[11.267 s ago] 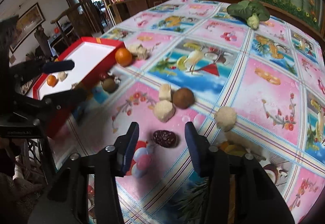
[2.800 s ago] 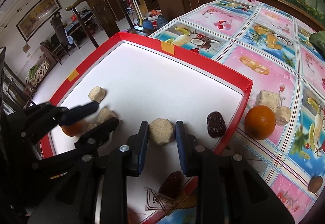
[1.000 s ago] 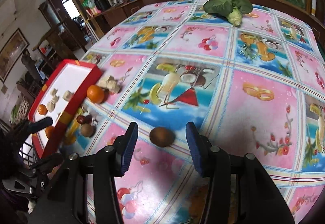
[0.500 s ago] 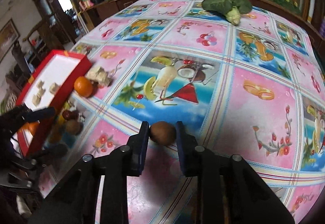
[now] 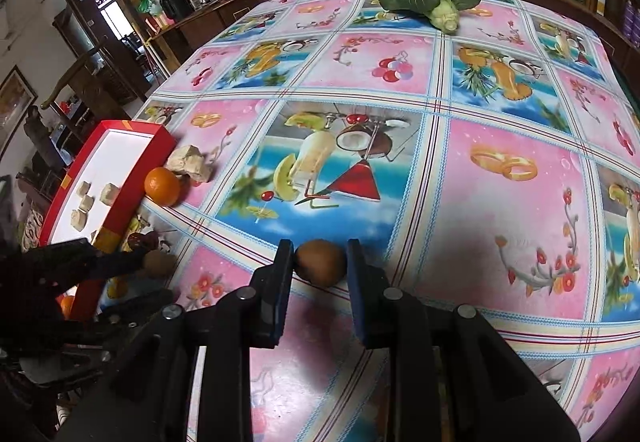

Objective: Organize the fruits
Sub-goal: 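Grasp a brown kiwi with the right gripper while the left grasps another kiwi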

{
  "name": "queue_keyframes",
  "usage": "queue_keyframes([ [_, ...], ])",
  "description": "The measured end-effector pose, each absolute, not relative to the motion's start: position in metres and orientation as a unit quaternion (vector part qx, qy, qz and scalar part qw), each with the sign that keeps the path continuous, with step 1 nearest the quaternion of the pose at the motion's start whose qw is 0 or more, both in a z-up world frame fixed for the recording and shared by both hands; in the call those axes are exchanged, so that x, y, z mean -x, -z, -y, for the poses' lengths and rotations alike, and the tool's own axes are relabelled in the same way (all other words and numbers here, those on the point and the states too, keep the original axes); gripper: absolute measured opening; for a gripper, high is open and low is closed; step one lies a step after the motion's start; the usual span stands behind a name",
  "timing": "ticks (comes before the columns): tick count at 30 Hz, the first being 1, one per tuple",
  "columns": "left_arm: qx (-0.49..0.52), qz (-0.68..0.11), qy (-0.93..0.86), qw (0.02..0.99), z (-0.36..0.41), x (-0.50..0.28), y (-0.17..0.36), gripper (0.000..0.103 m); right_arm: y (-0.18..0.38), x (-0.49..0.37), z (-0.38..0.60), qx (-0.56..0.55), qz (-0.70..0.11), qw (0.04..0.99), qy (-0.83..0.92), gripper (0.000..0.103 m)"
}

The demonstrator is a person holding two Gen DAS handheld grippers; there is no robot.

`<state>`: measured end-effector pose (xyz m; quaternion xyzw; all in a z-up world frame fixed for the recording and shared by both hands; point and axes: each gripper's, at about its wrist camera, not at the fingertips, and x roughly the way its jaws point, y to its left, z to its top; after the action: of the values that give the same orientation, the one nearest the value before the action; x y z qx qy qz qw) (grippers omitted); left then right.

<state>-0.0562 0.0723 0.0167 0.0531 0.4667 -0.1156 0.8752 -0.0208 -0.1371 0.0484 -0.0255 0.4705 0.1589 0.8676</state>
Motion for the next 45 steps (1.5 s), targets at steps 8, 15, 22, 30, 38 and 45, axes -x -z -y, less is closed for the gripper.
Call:
queue_keyframes([
  [8, -0.025, -0.465, 0.106, 0.879, -0.075, 0.048, -0.02, 0.036, -0.048, 0.02, 0.137, 0.026, -0.472, 0.867, -0.157, 0.028],
  [15, -0.041, -0.462, 0.109, 0.879, -0.063, 0.043, -0.022, 0.036, -0.046, 0.02, 0.137, 0.023, -0.476, 0.865, -0.157, 0.028],
  [22, -0.039, -0.468, 0.105, 0.876, -0.064, 0.045, -0.017, 0.036, -0.044, 0.02, 0.135, 0.029, -0.478, 0.864, -0.155, 0.028],
  [30, -0.028, -0.469, 0.101, 0.877, -0.064, 0.038, -0.018, 0.036, -0.044, 0.021, 0.134, 0.032, -0.477, 0.865, -0.155, 0.028],
  [38, -0.037, -0.467, 0.101, 0.878, -0.059, 0.039, -0.016, 0.033, -0.044, 0.021, 0.133, 0.033, -0.476, 0.865, -0.155, 0.028],
  [45, -0.037, -0.466, 0.095, 0.879, -0.059, 0.039, -0.016, 0.022, -0.044, 0.022, 0.131, 0.043, -0.473, 0.867, -0.153, 0.028],
])
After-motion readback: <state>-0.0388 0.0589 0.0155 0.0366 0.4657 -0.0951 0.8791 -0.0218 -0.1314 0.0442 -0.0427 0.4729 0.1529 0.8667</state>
